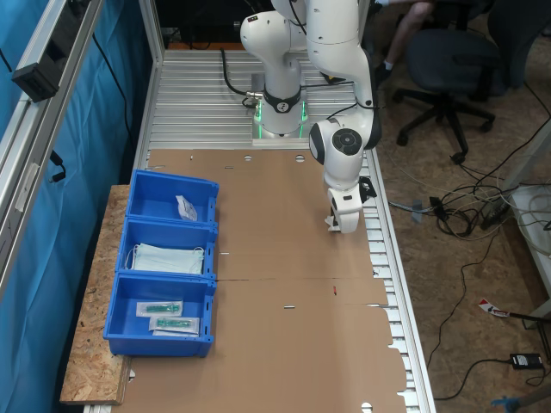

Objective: Pick and place sorting task of medical equipment.

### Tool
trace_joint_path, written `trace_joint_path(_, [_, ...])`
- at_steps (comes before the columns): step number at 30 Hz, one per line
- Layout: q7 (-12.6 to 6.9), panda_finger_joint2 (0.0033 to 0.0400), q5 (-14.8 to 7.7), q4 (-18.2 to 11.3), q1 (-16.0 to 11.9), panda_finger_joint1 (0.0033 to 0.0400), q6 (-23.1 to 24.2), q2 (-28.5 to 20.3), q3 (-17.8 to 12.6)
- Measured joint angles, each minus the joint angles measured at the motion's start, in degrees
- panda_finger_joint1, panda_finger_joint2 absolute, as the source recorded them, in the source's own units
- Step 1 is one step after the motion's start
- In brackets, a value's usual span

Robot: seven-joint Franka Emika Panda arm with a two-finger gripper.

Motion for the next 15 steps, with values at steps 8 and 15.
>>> trace_joint_path(8, [0.00,0.0060,0.00,0.01,0.00,0.0060,0.16,-0.01,0.00])
trace_joint_path(15, [0.00,0.0060,0.00,-0.01,0.00,0.0060,0.16,-0.36,0.00])
